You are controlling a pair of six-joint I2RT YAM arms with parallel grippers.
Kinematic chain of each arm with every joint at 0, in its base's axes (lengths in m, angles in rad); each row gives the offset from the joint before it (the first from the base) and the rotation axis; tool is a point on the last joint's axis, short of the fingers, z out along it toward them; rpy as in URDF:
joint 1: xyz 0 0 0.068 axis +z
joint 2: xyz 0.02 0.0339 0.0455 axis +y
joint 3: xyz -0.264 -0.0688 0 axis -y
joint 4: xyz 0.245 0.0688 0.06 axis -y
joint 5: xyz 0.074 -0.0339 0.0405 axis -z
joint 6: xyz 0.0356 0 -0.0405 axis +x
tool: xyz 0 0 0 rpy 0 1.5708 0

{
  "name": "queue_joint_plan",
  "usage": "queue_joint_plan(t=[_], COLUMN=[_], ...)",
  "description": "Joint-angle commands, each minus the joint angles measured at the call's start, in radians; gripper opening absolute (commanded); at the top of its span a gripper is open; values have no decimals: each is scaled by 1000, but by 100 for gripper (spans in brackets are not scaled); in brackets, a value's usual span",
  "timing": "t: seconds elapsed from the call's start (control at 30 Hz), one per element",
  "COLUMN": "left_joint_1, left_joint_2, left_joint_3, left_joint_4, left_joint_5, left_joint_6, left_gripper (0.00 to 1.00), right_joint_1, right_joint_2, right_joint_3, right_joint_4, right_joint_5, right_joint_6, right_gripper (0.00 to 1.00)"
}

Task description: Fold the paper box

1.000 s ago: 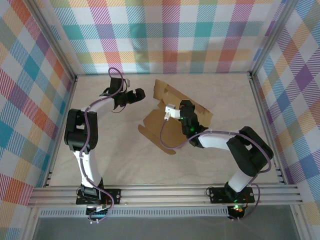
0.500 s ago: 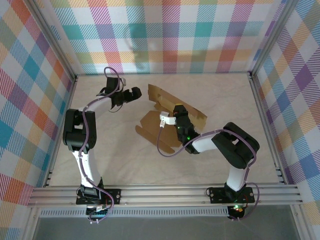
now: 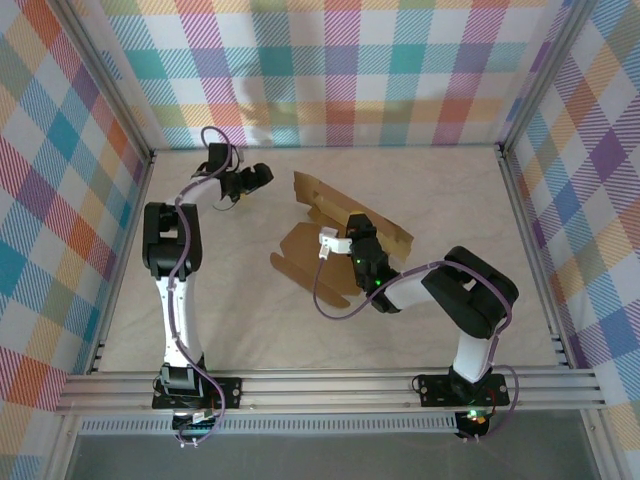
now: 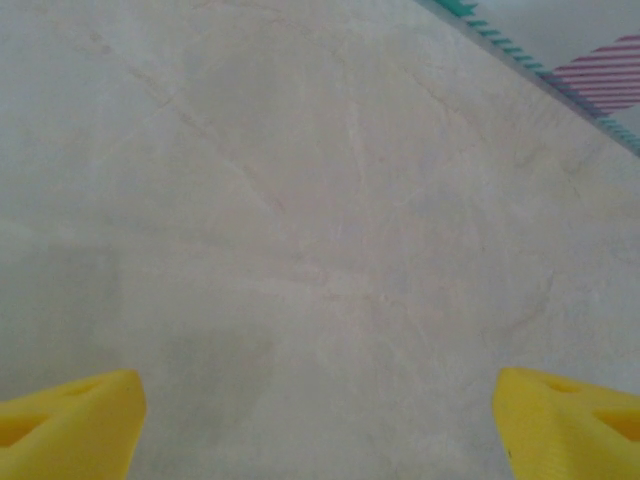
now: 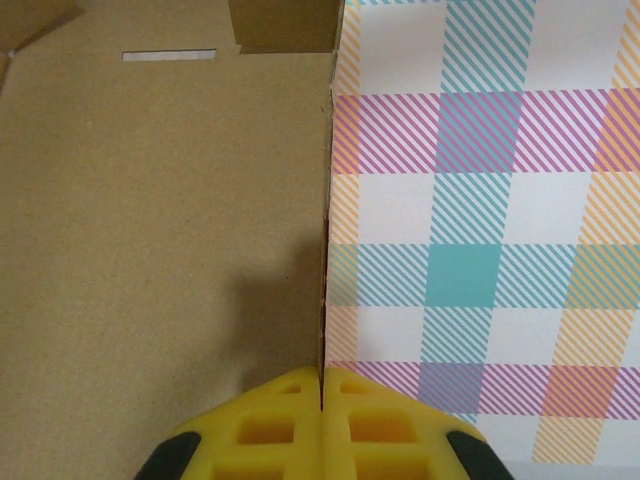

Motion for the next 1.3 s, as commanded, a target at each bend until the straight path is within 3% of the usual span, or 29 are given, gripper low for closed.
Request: queue_joint_plan(t=[0.0,0.2,0.53,0.83,1.27], left_joint_1=[-9,-60,-117,-133,-141], left_joint_2=[68,124,227,242,197], left_joint_3=[127,233,383,386,299], left_joint_4=[-116,-153,-251,-255,-260], left_joint_5=[100,157,232,316,427], left_joint_6=[49,179,233,239,310], left_gripper=[86,74,73,66,65], right_joint_1=[12,21,22,18,4], right_joint_2=[-46,-65,-19,80,84], right_joint_3=[-16,-17,-9,-3,-4], right_joint_4=[-24,-79,-27,112,117], right_joint_5=[-6,-10,-9,-4,-7], right_joint_6=[69,103,73,0,-1], right_gripper=[0,0,0,0,0])
